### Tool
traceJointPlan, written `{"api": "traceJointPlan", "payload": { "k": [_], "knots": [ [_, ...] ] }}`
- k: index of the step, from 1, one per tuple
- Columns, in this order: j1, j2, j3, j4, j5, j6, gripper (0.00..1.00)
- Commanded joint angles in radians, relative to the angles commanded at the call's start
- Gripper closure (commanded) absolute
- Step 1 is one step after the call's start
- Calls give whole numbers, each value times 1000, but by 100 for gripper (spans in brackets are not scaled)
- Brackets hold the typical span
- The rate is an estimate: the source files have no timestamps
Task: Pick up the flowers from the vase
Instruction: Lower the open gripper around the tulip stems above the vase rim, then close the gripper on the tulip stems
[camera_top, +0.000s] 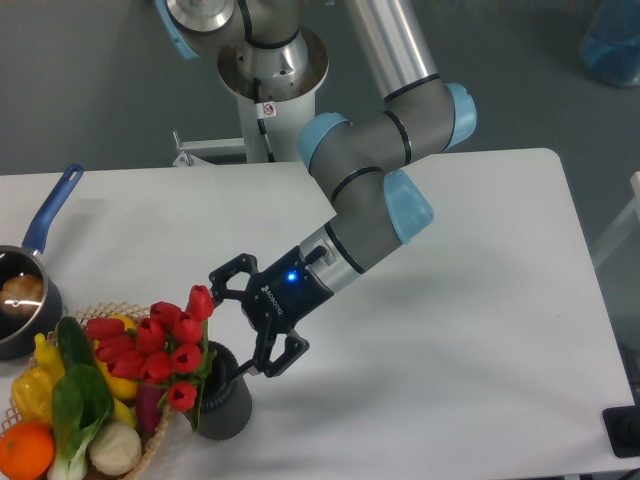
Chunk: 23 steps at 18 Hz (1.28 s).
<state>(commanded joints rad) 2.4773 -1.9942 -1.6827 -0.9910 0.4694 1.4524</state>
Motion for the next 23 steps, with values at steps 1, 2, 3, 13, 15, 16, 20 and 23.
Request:
{"api": "traceJointPlan", "payload": {
  "k": [1,2,3,13,15,16,20,23],
  "knots": [
    [3,0,-5,2,0,26,0],
    [3,2,-12,2,0,39,0],
    [2,2,-14,0,-2,37,0],
    [-9,-12,17,-2,-3,8,0],
    [-24,-15,29,-2,-3,6,0],
    [-24,-20,31,-2,-3,5,0],
    [-31,-35,41,-2,-3,3,0],
    [-38,-37,43,-2,-3,2,4]
  ]
}}
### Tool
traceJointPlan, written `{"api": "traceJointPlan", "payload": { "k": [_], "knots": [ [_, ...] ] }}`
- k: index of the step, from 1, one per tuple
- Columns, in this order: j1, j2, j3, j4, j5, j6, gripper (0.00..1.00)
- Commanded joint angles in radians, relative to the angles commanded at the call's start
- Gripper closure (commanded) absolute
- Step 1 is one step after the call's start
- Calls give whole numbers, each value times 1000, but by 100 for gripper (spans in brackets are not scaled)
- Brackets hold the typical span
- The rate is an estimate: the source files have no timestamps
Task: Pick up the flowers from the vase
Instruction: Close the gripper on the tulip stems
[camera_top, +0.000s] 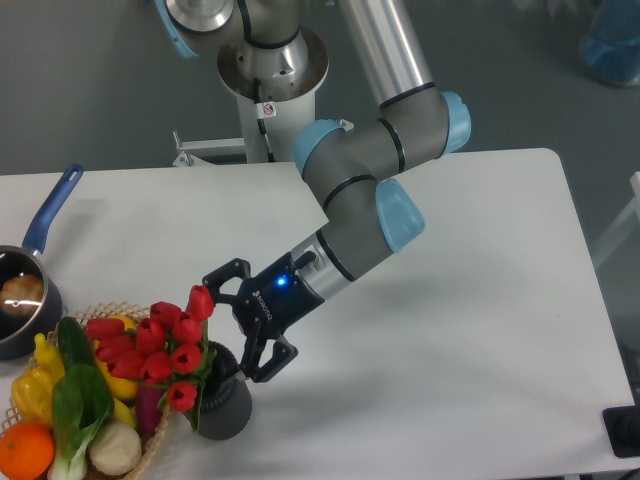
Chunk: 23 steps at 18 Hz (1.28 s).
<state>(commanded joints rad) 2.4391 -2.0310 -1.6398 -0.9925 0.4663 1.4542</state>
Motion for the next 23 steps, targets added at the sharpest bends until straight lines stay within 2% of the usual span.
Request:
{"api": "traceJointPlan", "payload": {
  "k": [5,7,8,9,18,21,23],
  "knots": [
    [-3,-2,0,0,0,2,7],
    [-3,-2,2,0,0,0,15],
    [-3,-2,0,0,0,0,25],
    [-3,0,0,0,-2,0,29],
    [-3,2,0,0,-3,-17,36],
    [-3,5,0,0,-3,-34,43],
    [-2,8,0,0,-3,-51,55]
  ]
}}
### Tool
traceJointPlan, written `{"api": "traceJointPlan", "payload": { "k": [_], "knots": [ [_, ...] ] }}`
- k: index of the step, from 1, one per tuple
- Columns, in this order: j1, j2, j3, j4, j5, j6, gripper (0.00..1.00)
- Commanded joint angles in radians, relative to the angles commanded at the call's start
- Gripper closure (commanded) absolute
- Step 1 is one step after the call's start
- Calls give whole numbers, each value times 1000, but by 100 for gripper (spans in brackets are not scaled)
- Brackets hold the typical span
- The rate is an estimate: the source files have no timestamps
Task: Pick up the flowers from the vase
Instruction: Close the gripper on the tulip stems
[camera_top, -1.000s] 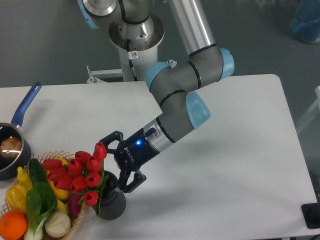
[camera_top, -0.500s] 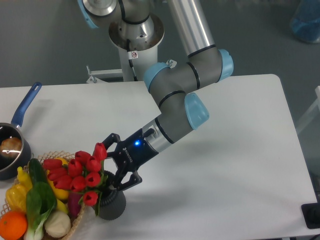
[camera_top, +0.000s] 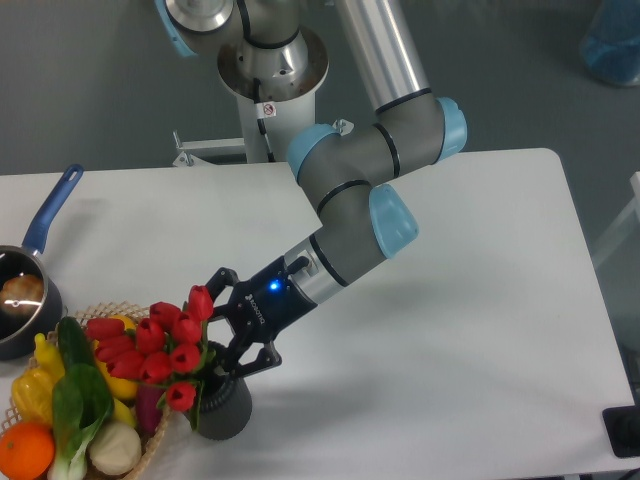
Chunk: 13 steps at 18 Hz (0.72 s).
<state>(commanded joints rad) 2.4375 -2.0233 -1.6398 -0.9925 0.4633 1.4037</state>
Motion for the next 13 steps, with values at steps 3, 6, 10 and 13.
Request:
{"api": "traceJointPlan", "payload": {
  "k": [3,6,10,13],
  "knots": [
    [0,0,-3,0,0,-6,67],
    [0,0,-3,0,0,-8,67],
    [2,0,-3,0,-2,-9,68],
    [3,0,-3,0,-5,-9,68]
  ]
}}
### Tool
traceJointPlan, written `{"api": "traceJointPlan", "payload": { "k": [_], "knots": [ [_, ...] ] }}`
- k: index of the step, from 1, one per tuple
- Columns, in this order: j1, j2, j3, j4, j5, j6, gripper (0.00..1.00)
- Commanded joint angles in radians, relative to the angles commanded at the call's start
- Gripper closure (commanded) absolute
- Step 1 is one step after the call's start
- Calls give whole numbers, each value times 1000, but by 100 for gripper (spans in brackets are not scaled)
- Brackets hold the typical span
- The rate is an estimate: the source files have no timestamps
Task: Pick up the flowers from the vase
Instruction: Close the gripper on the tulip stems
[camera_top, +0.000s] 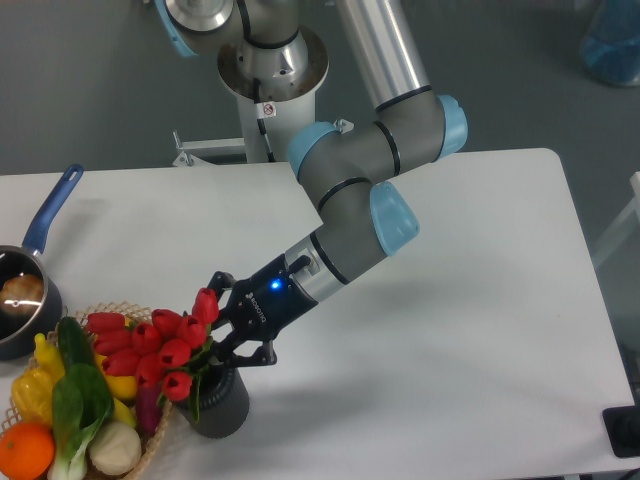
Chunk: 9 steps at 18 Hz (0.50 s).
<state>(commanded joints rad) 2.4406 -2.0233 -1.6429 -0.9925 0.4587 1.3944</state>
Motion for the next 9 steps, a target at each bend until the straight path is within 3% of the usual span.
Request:
{"api": "traceJointPlan", "payload": {
  "k": [4,9],
  "knots": [
    [6,2,0,0,-81,2,68],
    [9,5,-9,0,-84,2,68]
  ]
}}
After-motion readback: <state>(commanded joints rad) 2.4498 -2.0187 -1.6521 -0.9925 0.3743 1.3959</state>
